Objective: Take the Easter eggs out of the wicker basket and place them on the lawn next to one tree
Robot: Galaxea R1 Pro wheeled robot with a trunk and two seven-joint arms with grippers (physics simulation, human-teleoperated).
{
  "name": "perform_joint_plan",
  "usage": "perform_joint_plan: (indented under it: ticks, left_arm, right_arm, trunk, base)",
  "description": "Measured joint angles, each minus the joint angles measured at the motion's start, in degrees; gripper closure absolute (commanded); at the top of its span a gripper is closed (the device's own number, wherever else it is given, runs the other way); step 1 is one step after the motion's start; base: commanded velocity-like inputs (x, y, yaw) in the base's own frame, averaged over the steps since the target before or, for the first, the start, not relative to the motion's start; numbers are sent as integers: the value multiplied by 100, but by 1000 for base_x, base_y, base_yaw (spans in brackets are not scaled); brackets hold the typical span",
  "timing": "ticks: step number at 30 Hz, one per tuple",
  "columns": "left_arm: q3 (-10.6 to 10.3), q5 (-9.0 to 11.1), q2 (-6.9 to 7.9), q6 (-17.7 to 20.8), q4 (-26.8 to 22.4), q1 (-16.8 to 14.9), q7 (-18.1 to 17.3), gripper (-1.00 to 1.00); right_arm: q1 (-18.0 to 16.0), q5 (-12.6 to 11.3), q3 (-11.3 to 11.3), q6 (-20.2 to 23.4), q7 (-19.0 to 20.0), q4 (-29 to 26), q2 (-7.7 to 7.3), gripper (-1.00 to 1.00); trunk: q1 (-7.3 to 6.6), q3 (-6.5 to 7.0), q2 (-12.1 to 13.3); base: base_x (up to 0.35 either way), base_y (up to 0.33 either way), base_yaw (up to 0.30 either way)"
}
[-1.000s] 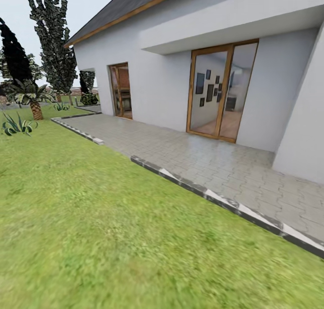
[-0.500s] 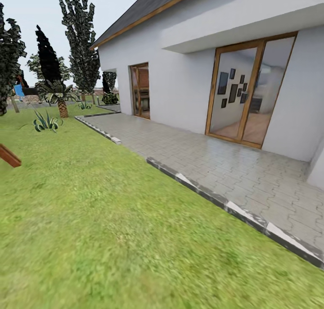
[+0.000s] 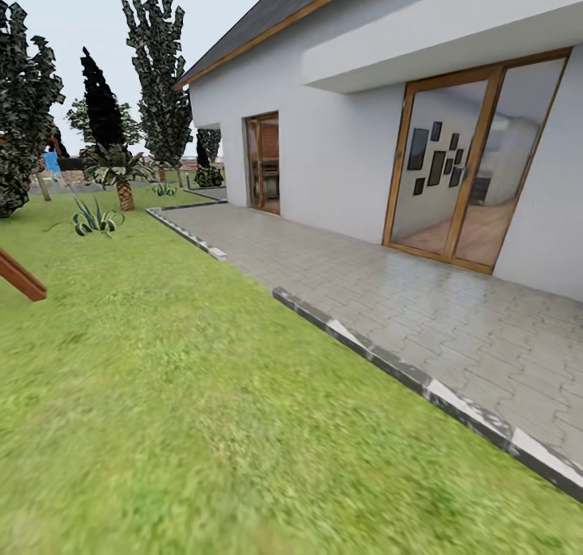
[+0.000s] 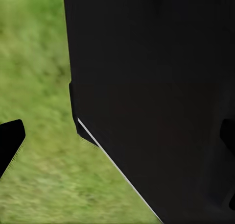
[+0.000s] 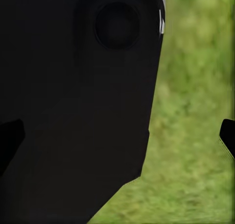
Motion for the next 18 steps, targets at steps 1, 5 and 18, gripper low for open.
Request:
perform_joint_plan:
  ticks: [1,5,18]
  left_arm:
    - [0,0,0,0,0,0,-1,-100]
    - [0,0,0,0,0,0,3,-100]
    - [0,0,0,0,0,0,5,-100]
  right_arm:
    - [-1,-2,0,0,-1,0,0,-100]
    - [0,-3,0,0,-2,0,1,-100]
    - [0,-3,0,0,-2,0,0,-100]
  trunk:
    - [0,0,0]
    - [0,0,0]
    - [0,0,0]
  base:
    - [333,0,9]
    - [333,0,144]
    - [333,0,236]
